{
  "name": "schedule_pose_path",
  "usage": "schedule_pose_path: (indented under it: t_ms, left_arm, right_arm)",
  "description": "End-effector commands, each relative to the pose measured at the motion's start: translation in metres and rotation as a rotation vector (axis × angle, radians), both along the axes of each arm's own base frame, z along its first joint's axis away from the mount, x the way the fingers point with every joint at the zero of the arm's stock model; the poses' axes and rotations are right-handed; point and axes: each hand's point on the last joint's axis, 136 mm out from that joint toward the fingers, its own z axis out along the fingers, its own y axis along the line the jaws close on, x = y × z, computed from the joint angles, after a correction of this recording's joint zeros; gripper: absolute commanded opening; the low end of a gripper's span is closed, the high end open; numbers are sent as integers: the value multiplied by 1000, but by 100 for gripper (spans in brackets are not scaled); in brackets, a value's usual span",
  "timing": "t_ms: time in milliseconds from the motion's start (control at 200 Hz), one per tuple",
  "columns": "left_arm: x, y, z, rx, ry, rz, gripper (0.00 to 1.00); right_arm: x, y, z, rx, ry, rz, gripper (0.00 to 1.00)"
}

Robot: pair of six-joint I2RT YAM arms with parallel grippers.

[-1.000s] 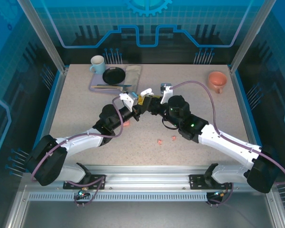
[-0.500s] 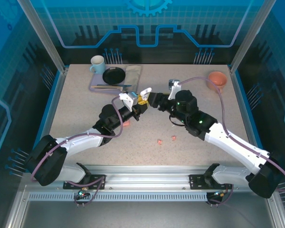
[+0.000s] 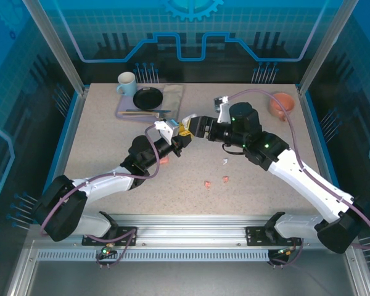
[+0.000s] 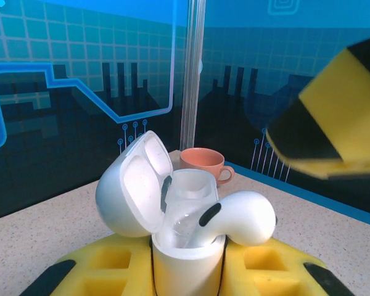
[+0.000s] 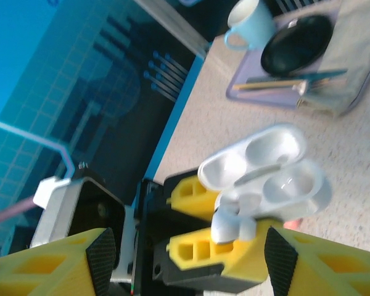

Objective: Insert the wireless bluetooth earbuds into the charging case

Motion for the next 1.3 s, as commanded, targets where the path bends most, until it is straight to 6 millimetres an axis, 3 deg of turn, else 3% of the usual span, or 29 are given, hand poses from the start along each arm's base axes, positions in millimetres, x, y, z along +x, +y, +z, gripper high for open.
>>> schedule_pose_path:
  t_ms: [0,270,1296]
  left_arm:
    - [-3,3,14,-11,-54,11,0]
    - [-3,2,15,-11,-54,5,0]
    - [-12,0,12,-18,-45,-36,0]
  right_arm:
    - [-22,13,-1,-3,65,90,68]
    - [-27,17,-10,-11,89,101,68]
    - [12,19,11,12,10,40,66]
